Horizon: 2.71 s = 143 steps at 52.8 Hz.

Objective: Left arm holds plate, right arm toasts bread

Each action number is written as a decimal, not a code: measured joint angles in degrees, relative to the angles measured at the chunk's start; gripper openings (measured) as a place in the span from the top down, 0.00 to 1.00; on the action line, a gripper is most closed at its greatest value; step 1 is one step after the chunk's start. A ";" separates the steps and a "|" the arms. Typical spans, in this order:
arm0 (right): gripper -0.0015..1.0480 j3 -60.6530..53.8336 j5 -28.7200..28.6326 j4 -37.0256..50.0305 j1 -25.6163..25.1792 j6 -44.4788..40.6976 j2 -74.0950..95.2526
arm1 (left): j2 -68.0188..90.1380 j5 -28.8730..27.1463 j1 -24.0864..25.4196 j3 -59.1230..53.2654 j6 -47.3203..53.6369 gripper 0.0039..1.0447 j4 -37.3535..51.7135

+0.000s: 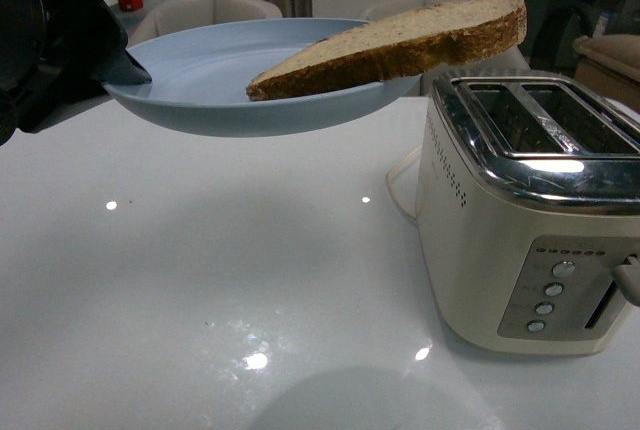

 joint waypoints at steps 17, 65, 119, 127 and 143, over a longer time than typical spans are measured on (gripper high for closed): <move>0.06 5.31 17.66 -7.54 6.78 2.29 11.74 | 0.00 -0.04 0.00 0.00 0.00 0.97 0.02; 0.06 36.30 15.52 7.37 5.03 0.96 49.99 | 0.00 0.11 -0.04 0.00 0.00 0.97 -0.02; 0.06 47.43 -13.51 12.87 16.63 58.29 75.95 | 0.00 0.11 -0.04 0.00 0.00 0.97 0.00; 0.06 48.59 -13.25 13.62 19.61 61.59 78.58 | 0.00 0.11 -0.04 0.00 0.00 0.97 0.00; 0.37 48.59 -11.61 13.42 21.75 63.28 78.93 | 0.00 0.13 -0.04 0.00 0.00 0.97 0.00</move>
